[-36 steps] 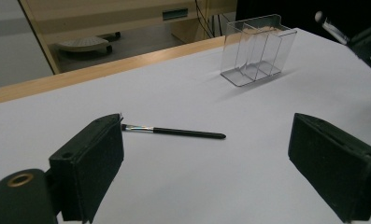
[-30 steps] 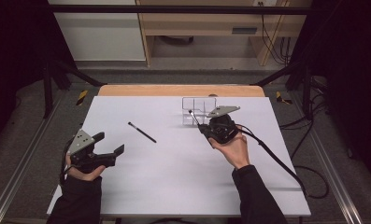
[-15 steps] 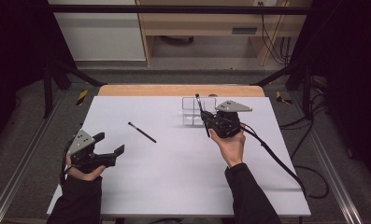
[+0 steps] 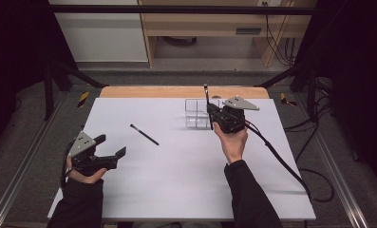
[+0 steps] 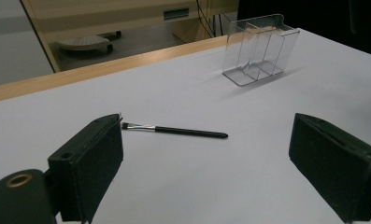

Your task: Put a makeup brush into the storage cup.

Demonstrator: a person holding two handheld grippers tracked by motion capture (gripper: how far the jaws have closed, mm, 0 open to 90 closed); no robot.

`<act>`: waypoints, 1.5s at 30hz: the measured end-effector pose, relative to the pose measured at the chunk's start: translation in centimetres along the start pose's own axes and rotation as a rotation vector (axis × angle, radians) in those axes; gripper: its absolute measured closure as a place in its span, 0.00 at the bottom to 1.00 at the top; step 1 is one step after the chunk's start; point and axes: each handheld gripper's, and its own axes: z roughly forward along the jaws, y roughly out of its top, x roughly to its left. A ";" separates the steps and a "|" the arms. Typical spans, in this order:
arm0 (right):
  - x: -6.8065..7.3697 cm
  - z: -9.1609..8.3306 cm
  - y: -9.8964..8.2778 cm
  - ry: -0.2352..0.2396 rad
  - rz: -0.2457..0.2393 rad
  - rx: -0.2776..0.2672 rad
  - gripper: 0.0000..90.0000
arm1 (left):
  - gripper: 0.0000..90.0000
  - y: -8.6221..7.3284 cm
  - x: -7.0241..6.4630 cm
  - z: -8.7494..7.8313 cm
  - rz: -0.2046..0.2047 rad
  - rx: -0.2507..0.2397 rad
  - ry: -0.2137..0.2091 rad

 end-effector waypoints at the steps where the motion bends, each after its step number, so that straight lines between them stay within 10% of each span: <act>1: -0.1 0.1 0.0 -0.005 0.000 -0.001 0.93 | 0.11 0.0 0.0 0.0 0.000 0.000 0.000; 45: -2.4 6.9 2.8 -0.134 0.083 -0.103 0.93 | 0.10 0.2 0.2 -0.4 -0.003 -0.036 -0.011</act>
